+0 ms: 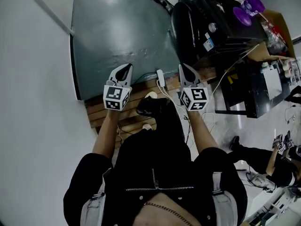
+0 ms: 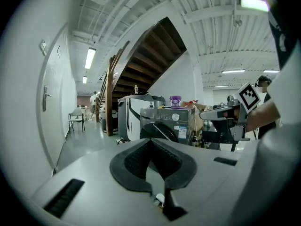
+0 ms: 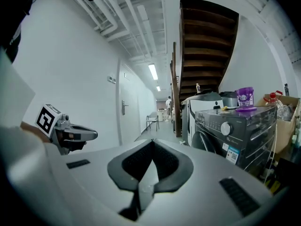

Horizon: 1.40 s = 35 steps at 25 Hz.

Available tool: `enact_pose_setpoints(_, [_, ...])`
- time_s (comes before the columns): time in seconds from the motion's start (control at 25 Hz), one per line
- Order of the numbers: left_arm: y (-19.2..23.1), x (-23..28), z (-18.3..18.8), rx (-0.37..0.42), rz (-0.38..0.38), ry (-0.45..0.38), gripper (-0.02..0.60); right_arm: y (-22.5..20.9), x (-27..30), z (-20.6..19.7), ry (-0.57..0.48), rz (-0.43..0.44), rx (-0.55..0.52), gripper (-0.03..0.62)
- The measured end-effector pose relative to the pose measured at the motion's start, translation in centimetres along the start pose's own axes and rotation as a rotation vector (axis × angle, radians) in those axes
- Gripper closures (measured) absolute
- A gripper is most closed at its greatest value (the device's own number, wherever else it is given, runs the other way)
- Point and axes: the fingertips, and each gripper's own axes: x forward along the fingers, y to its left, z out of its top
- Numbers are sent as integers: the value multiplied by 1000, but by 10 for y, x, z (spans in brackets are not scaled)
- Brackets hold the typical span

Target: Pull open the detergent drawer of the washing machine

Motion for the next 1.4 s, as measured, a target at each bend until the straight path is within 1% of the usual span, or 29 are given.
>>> enact_pose_setpoints(0.2, [31, 62, 12, 19, -39, 10, 563, -30, 54, 3, 0, -25, 23, 588])
enact_pose_setpoints(0.32, [49, 103, 29, 43, -85, 26, 563, -53, 91, 14, 0, -43, 44, 588])
enact_pose_setpoints(0.44, [72, 146, 58, 71, -136, 45, 563, -83, 128, 36, -4, -76, 73, 588])
enact_pose_setpoints(0.64, [103, 204, 117, 64, -168, 40, 563, -131, 162, 88, -15, -125, 76, 588])
enact_pose_setpoints(0.76, [104, 229, 147, 58, -192, 23, 563, -158, 168, 120, -40, -163, 75, 588])
enact_pose_setpoints(0.96, [98, 266, 180, 53, -245, 4, 563, -179, 178, 153, -70, -190, 57, 588])
enact_pose_setpoints(1.2, [94, 320, 197, -3, -322, 4, 563, -202, 195, 167, -73, -224, 71, 588])
enact_pose_setpoints(1.4, [78, 377, 201, -16, -419, 10, 563, -231, 213, 171, -44, -261, 57, 588])
